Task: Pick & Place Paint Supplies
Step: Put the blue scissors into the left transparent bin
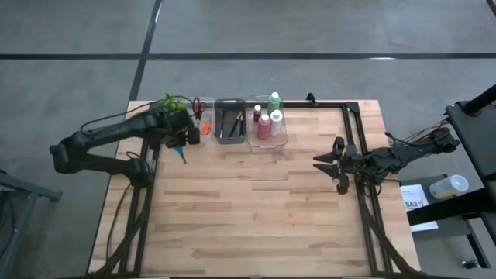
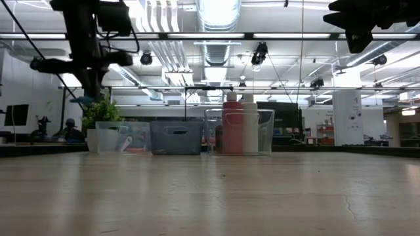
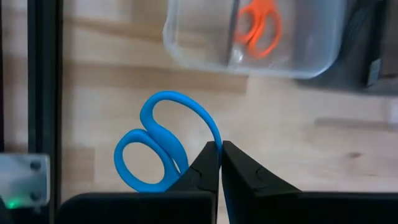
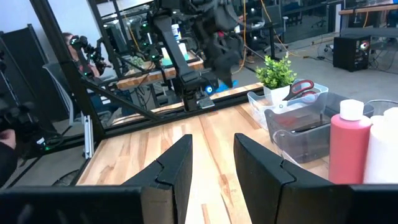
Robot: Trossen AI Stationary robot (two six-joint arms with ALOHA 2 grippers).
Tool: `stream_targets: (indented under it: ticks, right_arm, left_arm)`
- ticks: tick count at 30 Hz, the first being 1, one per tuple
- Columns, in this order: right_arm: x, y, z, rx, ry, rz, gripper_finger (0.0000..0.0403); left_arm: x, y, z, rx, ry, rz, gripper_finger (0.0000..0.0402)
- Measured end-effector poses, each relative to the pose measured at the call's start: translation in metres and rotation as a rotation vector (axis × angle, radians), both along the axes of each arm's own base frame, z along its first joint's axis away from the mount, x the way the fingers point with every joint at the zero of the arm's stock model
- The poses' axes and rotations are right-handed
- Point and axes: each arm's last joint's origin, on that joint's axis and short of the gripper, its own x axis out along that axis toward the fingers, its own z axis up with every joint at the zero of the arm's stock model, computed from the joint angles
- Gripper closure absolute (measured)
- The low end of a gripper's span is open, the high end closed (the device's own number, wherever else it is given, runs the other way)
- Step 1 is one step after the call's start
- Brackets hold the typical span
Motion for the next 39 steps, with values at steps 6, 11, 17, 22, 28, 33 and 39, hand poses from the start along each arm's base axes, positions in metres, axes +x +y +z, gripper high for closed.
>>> stream_targets:
  ticks: [6,11,17,22,28,33,39]
  right_arm:
    - [0.0,0.0,0.0,0.0,0.0,0.0,0.0287]
    - [0.0,0.0,0.0,0.0,0.0,0.0,0.0287]
    - [0.0,0.0,0.0,0.0,0.0,0.0,0.0287]
    - [0.0,0.0,0.0,0.0,0.0,0.0,0.0287]
    - [0.0,0.0,0.0,0.0,0.0,0.0,0.0287]
    - [0.0,0.0,0.0,0.0,0.0,0.0,0.0287]
    - [0.0,0.0,0.0,0.0,0.0,0.0,0.0287]
  left_arm:
    - [0.003,0.011,0.021,0.095,-0.05,-0.042,0.0394]
    - [0.004,0.023,0.032,0.171,-0.083,-0.064,0.0394]
    - [0.003,0.043,0.039,0.273,-0.133,-0.081,0.0394]
    - [0.003,0.06,0.042,0.36,-0.15,-0.111,0.0394]
    - [0.012,0.083,0.031,0.401,-0.097,-0.178,0.0394]
    - [0.02,0.102,0.016,0.4,-0.053,-0.204,0.0394]
    - [0.033,0.118,-0.004,0.395,-0.008,-0.303,0.0394]
